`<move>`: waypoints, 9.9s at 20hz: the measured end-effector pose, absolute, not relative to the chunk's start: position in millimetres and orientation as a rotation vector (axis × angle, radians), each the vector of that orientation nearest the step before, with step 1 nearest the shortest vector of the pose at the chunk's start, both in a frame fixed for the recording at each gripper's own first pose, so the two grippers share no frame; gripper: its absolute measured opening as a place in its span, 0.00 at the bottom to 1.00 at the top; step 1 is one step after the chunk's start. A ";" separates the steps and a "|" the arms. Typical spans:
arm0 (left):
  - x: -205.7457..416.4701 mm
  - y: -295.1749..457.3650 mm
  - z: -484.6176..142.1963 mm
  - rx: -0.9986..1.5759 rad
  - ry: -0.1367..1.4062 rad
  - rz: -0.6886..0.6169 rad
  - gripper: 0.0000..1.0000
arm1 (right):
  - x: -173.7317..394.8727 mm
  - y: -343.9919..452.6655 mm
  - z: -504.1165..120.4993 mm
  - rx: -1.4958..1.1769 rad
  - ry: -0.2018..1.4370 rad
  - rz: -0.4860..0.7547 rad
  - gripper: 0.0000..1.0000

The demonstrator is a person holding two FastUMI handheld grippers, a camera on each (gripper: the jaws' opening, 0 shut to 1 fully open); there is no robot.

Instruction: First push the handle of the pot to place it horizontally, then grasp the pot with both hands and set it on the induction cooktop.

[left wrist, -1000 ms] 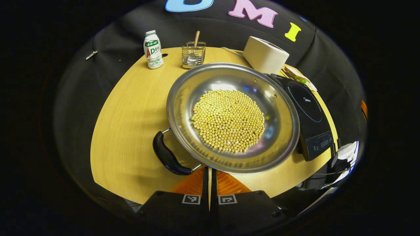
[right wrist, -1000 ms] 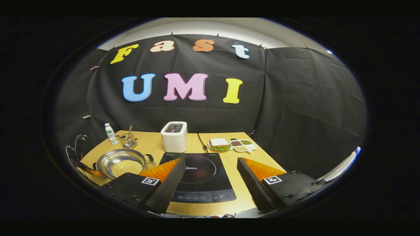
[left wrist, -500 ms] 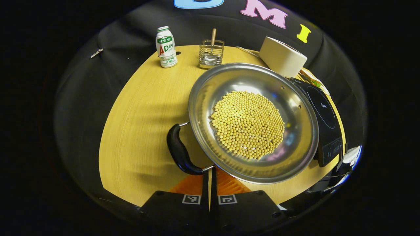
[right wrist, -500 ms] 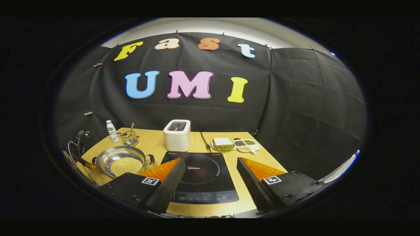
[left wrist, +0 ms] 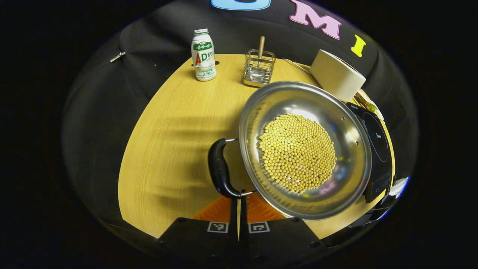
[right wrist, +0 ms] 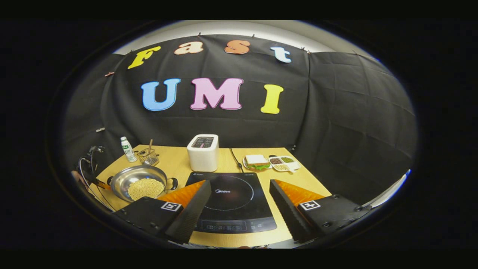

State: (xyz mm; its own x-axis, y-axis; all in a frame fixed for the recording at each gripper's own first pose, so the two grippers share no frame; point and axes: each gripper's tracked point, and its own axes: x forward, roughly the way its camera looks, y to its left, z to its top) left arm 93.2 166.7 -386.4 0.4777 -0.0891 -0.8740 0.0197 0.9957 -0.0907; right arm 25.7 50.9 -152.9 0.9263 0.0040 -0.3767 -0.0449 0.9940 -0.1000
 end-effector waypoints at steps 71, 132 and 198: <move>195.3 191.8 -404.8 -0.248 0.781 -0.055 0.73 | 95.9 311.9 -421.7 0.068 0.947 0.264 0.63; 211.3 -164.9 -317.6 -0.119 0.703 -0.209 0.65 | 183.5 -31.3 -317.1 0.147 0.816 0.159 0.59; -93.8 -64.0 -28.3 -0.067 0.078 0.074 0.95 | -38.5 -108.7 -24.2 0.088 0.073 -0.008 0.98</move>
State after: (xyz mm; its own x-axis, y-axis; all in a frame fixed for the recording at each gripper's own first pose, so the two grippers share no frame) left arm -93.8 -64.0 -28.3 0.9942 0.0717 -0.0800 -0.0769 0.9950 -0.0640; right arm -38.5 -108.7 -24.2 0.9973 -0.0048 -0.0730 0.0112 0.9961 0.0871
